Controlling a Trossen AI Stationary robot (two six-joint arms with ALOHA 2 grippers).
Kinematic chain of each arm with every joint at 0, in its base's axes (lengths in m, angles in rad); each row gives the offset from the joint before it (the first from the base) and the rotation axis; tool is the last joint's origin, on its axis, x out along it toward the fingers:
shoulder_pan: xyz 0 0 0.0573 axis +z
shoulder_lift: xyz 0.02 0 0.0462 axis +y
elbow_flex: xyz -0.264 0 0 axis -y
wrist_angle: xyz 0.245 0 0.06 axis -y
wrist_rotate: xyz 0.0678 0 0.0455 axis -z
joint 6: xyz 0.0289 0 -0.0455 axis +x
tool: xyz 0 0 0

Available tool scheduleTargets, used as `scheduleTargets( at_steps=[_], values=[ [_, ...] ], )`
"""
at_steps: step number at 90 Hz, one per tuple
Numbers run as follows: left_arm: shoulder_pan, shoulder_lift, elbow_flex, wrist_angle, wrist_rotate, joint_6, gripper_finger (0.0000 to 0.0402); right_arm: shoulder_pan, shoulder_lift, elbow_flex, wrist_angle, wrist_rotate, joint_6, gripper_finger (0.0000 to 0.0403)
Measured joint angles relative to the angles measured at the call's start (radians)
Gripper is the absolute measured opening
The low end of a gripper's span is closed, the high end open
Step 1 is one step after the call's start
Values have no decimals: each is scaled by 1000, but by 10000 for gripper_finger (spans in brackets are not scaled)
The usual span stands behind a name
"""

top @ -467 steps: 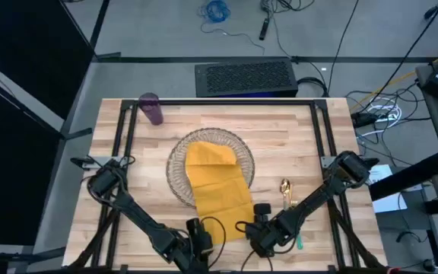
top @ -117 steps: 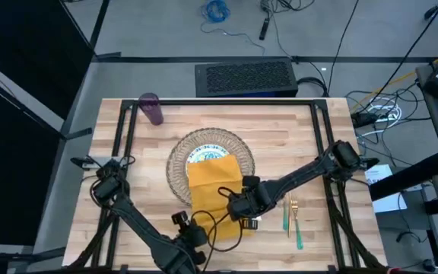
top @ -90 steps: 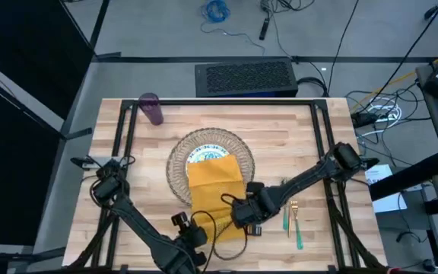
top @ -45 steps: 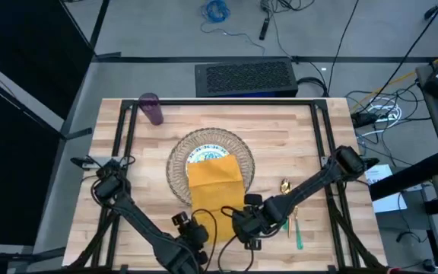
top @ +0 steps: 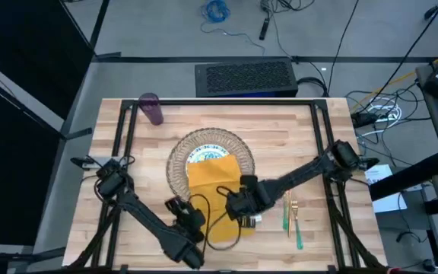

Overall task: Set table place
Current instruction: Fold the yellow table napkin

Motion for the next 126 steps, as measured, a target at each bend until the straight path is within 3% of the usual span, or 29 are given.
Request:
scheduleTargets(
  at_steps=[14, 29, 52, 66, 82, 100, 117, 126],
  values=[
    [48, -22, -56, 38, 5, 80, 228, -91, 0, 0, -9, -10, -94, 150],
    [77, -108, -189, 285, 66, 108, 228, -162, -5, 0, -29, -9, -140, 150],
    [81, -318, -447, 392, 62, 50, 228, -193, -47, -62, -89, -28, -163, 150],
    [82, -528, -639, 584, 61, 72, 228, -217, -208, -232, 78, -64, -117, 150],
    [106, -632, -761, 816, 58, 294, 228, -256, -389, -445, 480, -268, -80, 150],
    [169, -609, -838, 922, 56, 490, 228, -271, -352, -536, 549, -276, -136, 150],
    [230, -622, -894, 938, 57, 505, 228, -337, -306, -544, 598, -277, -153, 150],
    [269, -648, -920, 954, 111, 505, 228, -398, -300, -544, 620, -281, -144, 150]
  ],
)
